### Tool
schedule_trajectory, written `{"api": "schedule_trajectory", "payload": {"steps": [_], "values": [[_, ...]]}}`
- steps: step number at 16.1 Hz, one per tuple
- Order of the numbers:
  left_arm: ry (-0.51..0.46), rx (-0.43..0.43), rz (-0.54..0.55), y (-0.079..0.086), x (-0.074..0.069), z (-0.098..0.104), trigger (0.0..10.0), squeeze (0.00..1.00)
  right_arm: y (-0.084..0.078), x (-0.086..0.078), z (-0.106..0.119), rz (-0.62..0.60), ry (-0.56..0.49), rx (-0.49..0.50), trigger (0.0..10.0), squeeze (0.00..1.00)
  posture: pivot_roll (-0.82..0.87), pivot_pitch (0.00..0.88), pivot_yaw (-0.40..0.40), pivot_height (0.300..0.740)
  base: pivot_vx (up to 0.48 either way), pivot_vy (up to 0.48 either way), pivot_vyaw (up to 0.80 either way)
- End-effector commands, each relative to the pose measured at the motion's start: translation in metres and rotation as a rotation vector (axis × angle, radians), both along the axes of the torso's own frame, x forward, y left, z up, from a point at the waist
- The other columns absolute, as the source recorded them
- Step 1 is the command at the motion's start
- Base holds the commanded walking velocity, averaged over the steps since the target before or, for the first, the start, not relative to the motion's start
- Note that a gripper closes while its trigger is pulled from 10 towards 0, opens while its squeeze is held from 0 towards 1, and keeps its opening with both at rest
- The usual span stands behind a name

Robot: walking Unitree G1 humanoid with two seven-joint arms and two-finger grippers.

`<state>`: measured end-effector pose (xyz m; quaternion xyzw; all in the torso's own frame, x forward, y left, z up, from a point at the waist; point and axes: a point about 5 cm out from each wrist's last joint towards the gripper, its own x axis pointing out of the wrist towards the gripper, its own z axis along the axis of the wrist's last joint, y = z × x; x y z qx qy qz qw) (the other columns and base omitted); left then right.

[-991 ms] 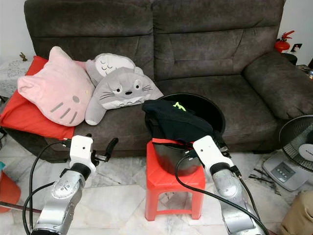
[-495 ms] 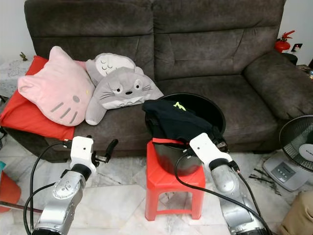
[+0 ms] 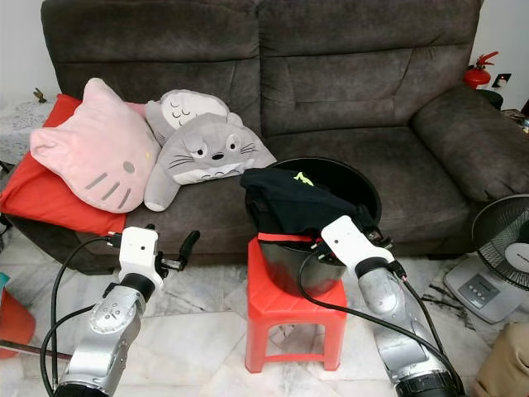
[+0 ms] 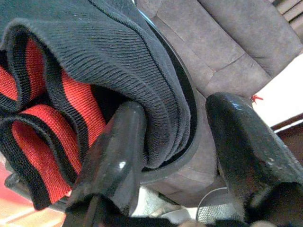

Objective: Hang hanger

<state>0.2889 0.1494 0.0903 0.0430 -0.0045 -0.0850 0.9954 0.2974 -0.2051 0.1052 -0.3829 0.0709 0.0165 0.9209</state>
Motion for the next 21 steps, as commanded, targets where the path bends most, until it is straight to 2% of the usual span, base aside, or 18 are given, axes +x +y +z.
{"api": "schedule_trajectory", "payload": {"steps": [1,9,15,21], "values": [[-0.001,0.001,0.007,0.001,0.001,0.000,10.0,0.00,0.003,0.002,0.001,0.015,-0.012,0.004,0.0,0.00,-0.07,0.000,0.042,0.740,0.000,0.000,0.00],[-0.004,0.004,0.007,0.001,0.002,0.000,10.0,0.00,0.010,0.004,0.003,0.052,-0.027,0.010,0.0,0.00,-0.07,0.000,0.042,0.740,0.000,0.000,0.00],[-0.004,0.003,0.005,0.001,0.003,0.000,10.0,0.00,0.012,0.010,0.029,0.059,-0.131,0.072,0.0,0.00,-0.07,0.000,0.044,0.740,0.000,0.000,0.00],[-0.004,0.002,0.005,0.000,0.004,0.000,10.0,0.00,0.014,0.012,0.040,0.121,-0.125,0.055,0.0,0.00,-0.07,0.000,0.043,0.740,0.000,0.000,0.00]]}}
